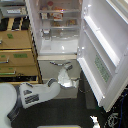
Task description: Opening the fridge
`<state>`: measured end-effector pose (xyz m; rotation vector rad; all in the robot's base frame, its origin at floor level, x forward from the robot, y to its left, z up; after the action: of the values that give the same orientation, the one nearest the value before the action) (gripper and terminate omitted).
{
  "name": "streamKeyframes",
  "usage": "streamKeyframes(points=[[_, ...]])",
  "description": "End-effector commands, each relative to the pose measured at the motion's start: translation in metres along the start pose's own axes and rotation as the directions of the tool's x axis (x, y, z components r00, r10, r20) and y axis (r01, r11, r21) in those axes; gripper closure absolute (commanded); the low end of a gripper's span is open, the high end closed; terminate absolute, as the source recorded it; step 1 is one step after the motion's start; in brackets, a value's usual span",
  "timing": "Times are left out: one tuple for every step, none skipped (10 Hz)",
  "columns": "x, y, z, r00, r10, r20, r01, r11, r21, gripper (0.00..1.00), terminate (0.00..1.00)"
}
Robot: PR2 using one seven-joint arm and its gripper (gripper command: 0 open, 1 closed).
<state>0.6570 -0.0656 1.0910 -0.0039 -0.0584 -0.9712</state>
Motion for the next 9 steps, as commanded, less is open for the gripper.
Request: streamKeyframes(points=[[0.521,-0.838,0.202,0.763,-0.634,0.125,0.633,0.772,0.055,0.0,0.0],[0.543,-0.887,0.208,0.739,-0.659,0.138,0.663,0.748,0.02,0.0,0.0],[0.556,-0.907,0.207,0.729,-0.67,0.141,0.676,0.737,0.007,0.0,0.0],[0.574,-0.953,0.212,0.689,-0.708,0.154,0.72,0.693,-0.034,0.0,0.0],[0.619,-0.99,0.209,0.681,-0.723,0.118,0.731,0.681,-0.05,0.0,0.0],[0.645,-0.991,0.211,0.681,-0.724,0.112,0.731,0.681,-0.042,0.0,0.0],[0.675,-0.976,0.211,0.707,-0.701,0.098,0.705,0.709,-0.013,0.0,0.0],[0.717,-0.959,0.215,0.768,-0.627,0.135,0.632,0.775,0.008,0.0,0.0],[0.724,-0.961,0.216,0.772,-0.619,0.145,0.626,0.78,-0.009,0.0,0.0]])
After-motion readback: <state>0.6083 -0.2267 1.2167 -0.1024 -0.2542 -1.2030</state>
